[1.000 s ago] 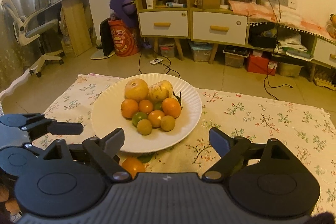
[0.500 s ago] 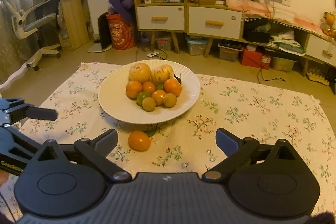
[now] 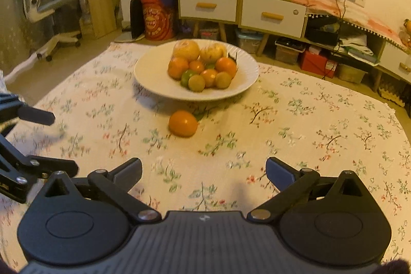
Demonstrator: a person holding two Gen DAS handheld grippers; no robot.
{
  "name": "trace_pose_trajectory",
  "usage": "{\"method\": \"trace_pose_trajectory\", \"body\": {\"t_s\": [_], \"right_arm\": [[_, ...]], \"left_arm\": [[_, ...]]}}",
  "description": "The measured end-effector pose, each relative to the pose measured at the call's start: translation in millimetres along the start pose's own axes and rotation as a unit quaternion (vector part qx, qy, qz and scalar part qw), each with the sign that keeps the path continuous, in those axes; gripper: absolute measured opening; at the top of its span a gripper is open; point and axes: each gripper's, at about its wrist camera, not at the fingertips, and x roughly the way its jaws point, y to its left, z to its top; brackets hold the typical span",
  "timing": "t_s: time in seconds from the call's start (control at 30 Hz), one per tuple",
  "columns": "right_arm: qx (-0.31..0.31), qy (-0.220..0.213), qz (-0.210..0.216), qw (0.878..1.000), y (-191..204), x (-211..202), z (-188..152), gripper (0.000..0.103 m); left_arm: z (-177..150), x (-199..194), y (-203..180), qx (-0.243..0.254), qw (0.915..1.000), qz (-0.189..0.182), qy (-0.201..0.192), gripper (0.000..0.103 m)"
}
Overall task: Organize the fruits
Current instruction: 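Withdraw both grippers and lower the left gripper around a yellow-brown round fruit, then grasp the yellow-brown fruit with the left gripper while the right grasps the red tomato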
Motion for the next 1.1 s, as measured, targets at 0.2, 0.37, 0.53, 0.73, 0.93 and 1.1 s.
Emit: {"method": "trace_pose_trajectory", "body": {"t_s": [0.2,0.37,0.53,0.73,0.93,1.1], "right_arm": [[-0.013,0.007,0.001,1.0,5,2,-10,0.103],[-0.016,0.016,-0.006,1.0,7,7,-14,0.103],[-0.016,0.022,-0.005,1.0,8,9,-16,0.103],[-0.029,0.029,-0.007,0.999,12,13,-19,0.103],[-0.028,0.028,-0.004,0.999,12,12,-17,0.103],[-0.032,0.032,-0.005,0.999,12,15,-18,0.103]], "left_arm": [[-22,-4,9,0.008,0.9998,-0.017,-0.002,0.087],[-28,-9,12,0.003,0.9994,-0.033,-0.006,0.087],[-35,-6,9,0.013,0.9988,-0.046,0.009,0.086],[-39,-5,8,0.021,0.9976,-0.061,0.025,0.05],[-40,-5,5,0.028,0.9965,-0.074,0.027,0.022],[-39,-3,2,0.034,0.9963,-0.074,0.028,0.01]]}}
